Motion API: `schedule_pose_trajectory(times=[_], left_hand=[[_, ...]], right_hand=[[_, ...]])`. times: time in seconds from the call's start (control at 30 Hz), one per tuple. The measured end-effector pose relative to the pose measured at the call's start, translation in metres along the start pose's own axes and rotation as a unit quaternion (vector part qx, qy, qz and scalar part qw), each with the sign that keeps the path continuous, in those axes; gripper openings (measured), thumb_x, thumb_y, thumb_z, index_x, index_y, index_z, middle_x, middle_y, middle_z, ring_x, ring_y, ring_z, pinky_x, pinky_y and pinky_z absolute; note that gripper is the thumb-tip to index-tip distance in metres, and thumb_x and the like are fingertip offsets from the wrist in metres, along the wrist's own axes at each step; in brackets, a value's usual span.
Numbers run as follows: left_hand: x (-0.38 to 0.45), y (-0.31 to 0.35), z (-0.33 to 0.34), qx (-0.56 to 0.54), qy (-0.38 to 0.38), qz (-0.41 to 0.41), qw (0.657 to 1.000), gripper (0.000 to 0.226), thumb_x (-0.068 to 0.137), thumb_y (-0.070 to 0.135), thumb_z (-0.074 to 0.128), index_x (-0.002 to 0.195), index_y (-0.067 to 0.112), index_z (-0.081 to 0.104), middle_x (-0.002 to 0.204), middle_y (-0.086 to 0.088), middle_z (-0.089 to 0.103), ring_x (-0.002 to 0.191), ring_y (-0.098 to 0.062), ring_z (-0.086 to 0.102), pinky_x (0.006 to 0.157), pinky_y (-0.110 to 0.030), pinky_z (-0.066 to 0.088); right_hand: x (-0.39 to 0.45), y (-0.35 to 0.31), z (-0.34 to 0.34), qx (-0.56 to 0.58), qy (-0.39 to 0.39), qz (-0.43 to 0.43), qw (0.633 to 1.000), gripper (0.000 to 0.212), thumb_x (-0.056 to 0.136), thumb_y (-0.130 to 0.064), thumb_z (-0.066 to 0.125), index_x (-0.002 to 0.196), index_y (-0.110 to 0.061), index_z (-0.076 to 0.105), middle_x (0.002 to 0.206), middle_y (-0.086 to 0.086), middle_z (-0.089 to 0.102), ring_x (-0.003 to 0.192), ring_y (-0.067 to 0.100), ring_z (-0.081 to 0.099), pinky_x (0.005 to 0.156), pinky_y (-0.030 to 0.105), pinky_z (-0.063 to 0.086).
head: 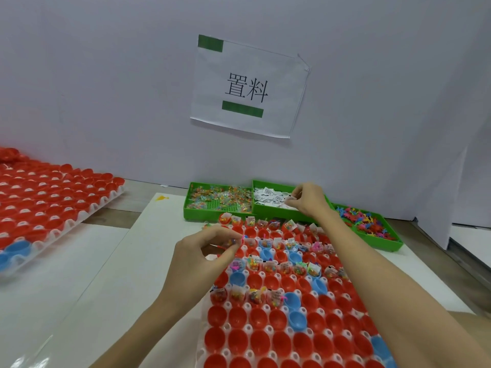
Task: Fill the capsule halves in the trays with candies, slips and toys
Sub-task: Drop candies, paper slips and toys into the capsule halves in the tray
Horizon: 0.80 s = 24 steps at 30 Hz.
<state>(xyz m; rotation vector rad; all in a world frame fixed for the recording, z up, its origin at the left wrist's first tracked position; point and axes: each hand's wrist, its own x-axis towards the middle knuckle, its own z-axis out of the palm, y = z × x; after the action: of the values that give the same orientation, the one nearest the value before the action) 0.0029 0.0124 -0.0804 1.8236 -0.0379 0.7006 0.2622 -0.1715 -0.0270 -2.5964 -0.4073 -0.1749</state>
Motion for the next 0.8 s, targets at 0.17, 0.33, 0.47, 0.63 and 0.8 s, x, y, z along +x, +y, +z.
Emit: schedule_pose_trajectory(times=[0.17,0.33,0.47,0.63,0.8], left_hand=[[-0.002,0.007,-0.001,-0.042,-0.011,-0.01,0.999,0.032,0.076,0.031,0.084,0.107,0.029,0.077,0.091,0.011,0.077,0.087,-0.012,0.075,0.077,-0.019,0.06],[-0.005,0.017,0.002,-0.113,-0.043,-0.031,0.992,0.018,0.075,0.027,0.085,0.092,0.034,0.082,0.093,0.006,0.08,0.088,-0.013,0.077,0.079,-0.019,0.06],[-0.008,0.02,0.005,-0.123,-0.078,-0.015,0.989,0.018,0.082,0.016,0.082,0.096,0.027,0.084,0.103,0.001,0.078,0.097,-0.019,0.075,0.084,-0.022,0.06],[-0.014,0.021,0.011,-0.076,-0.101,-0.005,0.992,0.015,0.082,0.02,0.083,0.093,0.03,0.083,0.094,0.004,0.079,0.089,-0.016,0.076,0.079,-0.021,0.06],[-0.016,0.016,0.016,-0.045,-0.108,0.02,0.993,0.01,0.079,0.025,0.083,0.089,0.026,0.083,0.1,0.004,0.076,0.098,-0.023,0.073,0.08,-0.028,0.06]], right_hand=[[-0.033,0.004,-0.017,0.137,0.093,-0.039,0.985,0.018,0.088,-0.025,0.08,0.086,-0.01,0.07,0.076,0.001,0.07,0.068,0.011,0.061,0.063,0.023,0.047],[-0.109,-0.006,-0.029,0.252,-0.029,-0.096,0.963,0.004,0.09,-0.022,0.077,0.093,-0.021,0.078,0.08,-0.005,0.078,0.07,0.001,0.07,0.067,0.018,0.057],[-0.168,-0.022,-0.02,0.277,-0.13,-0.139,0.942,0.014,0.093,-0.012,0.073,0.098,-0.022,0.081,0.089,-0.005,0.079,0.087,0.009,0.076,0.081,0.026,0.062],[-0.2,-0.025,-0.007,0.243,-0.05,-0.161,0.955,0.012,0.087,-0.022,0.08,0.097,-0.028,0.075,0.084,-0.007,0.075,0.082,0.009,0.073,0.077,0.035,0.061],[-0.207,-0.021,-0.007,0.246,-0.058,-0.207,0.945,0.011,0.089,-0.015,0.078,0.096,-0.024,0.075,0.087,-0.013,0.074,0.085,0.007,0.072,0.079,0.028,0.06]])
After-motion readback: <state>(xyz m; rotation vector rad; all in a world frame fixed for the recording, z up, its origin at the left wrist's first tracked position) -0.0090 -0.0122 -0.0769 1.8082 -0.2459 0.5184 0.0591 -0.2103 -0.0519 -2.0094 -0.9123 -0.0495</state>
